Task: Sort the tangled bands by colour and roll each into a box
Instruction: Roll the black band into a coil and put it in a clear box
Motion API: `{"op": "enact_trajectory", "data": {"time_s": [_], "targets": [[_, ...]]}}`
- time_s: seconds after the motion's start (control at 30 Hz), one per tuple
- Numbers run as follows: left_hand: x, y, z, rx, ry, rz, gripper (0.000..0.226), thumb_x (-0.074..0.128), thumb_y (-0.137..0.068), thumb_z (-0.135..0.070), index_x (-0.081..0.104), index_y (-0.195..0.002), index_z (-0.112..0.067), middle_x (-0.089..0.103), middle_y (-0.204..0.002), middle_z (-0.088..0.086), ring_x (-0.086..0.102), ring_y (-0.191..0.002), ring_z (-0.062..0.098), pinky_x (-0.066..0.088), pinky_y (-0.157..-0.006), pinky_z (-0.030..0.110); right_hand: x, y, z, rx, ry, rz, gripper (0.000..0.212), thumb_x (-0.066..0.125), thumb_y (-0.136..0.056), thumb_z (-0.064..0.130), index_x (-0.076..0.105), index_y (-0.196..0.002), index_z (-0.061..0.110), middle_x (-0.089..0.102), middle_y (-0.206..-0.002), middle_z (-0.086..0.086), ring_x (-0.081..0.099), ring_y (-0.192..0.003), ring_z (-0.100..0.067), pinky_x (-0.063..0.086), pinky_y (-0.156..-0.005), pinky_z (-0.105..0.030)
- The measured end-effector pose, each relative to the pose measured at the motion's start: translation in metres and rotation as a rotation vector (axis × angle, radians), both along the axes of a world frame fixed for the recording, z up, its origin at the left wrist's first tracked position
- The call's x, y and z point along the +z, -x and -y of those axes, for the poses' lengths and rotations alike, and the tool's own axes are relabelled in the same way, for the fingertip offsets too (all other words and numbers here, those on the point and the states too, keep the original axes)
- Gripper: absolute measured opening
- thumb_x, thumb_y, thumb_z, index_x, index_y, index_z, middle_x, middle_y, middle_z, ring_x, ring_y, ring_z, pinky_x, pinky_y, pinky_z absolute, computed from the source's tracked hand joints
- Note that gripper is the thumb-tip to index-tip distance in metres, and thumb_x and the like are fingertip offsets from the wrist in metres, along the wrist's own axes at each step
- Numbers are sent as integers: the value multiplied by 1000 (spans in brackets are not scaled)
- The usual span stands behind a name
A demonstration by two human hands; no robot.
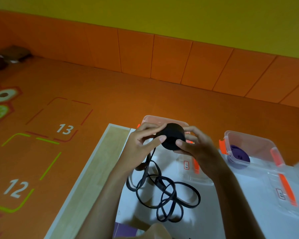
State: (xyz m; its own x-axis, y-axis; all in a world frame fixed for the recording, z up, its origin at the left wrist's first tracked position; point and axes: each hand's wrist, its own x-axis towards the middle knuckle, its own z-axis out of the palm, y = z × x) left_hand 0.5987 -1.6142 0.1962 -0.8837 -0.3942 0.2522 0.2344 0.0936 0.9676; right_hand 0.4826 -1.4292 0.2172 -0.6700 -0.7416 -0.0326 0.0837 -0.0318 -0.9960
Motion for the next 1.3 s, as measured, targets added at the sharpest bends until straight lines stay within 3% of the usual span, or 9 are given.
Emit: {"op": "enact_trajectory", "data": {"time_s": [0.13, 0.27, 0.33, 0.47, 0.57, 0.8, 0.97, 1.1, 1.3], "targets": [[4, -2, 2, 22, -55, -25, 44, 81, -91, -11, 72, -132, -25, 76, -122, -7, 69, -119, 14, 53, -100, 22, -10, -5, 1, 76, 110, 65, 41, 85, -88, 25, 59, -117, 10, 71, -129, -21, 69, -122, -40, 62, -93, -48], [6, 1, -2, 150, -59, -66, 32, 92, -78, -18, 79, -108, -25, 80, -107, -5, 75, -107, 16, 57, -91, 23, -6, -5, 3, 40, -90, -79, 35, 84, -78, 39, 71, -110, 31, 74, -120, 3, 74, -111, -25, 63, -83, -34], [5, 2, -4, 129, -48, -81, 25, 91, -80, -15, 82, -101, -26, 80, -109, -4, 75, -109, 18, 57, -93, 25, -3, -4, 3, -10, -90, -83, 36, 83, -78, 45, 72, -109, 33, 75, -115, 0, 76, -103, -28, 63, -75, -31], [4, 1, 7, 5, 9, -18, 32, 81, -92, -14, 79, -121, -28, 73, -120, -1, 67, -119, 20, 54, -101, 30, -4, -5, 4, -58, 30, 26, 52, 87, -82, 44, 63, -118, 15, 73, -122, -19, 75, -108, -40, 66, -81, -45], [5, -3, 15, 6, 0, -9, 39, 83, -90, -19, 77, -127, -30, 77, -118, -5, 70, -116, 15, 54, -97, 25, -8, -6, 4, 40, 19, 65, 42, 84, -88, 28, 60, -116, 9, 72, -127, -19, 72, -116, -39, 65, -85, -48], [-2, -2, 7, 131, -43, -39, 23, 89, -83, -12, 80, -103, -19, 80, -109, -4, 74, -110, 18, 58, -93, 25, 1, 0, 5, -32, -58, -7, 38, 88, -77, 38, 72, -107, 21, 75, -108, -16, 77, -95, -41, 65, -69, -36], [1, -5, 13, 41, -31, -35, 38, 82, -89, -8, 79, -122, -27, 72, -118, -1, 67, -117, 19, 53, -100, 27, -2, 2, 2, 11, 29, 29, 50, 92, -76, 44, 65, -109, 16, 74, -120, -16, 74, -109, -41, 66, -78, -40], [8, -3, 9, 95, -12, -44, 38, 90, -82, -11, 79, -115, -28, 78, -113, -7, 73, -111, 15, 56, -93, 21, -7, 2, 1, 97, -15, 9, 41, 87, -85, 29, 62, -117, 21, 74, -124, -13, 72, -116, -37, 66, -80, -41], [13, 5, -1, 62, -18, -42, 30, 83, -86, -8, 79, -115, -15, 78, -115, -1, 71, -115, 14, 56, -97, 27, -13, 3, -2, 69, 140, 64, 41, 82, -91, 35, 56, -113, 12, 71, -129, -22, 70, -119, -42, 63, -89, -50]]}}
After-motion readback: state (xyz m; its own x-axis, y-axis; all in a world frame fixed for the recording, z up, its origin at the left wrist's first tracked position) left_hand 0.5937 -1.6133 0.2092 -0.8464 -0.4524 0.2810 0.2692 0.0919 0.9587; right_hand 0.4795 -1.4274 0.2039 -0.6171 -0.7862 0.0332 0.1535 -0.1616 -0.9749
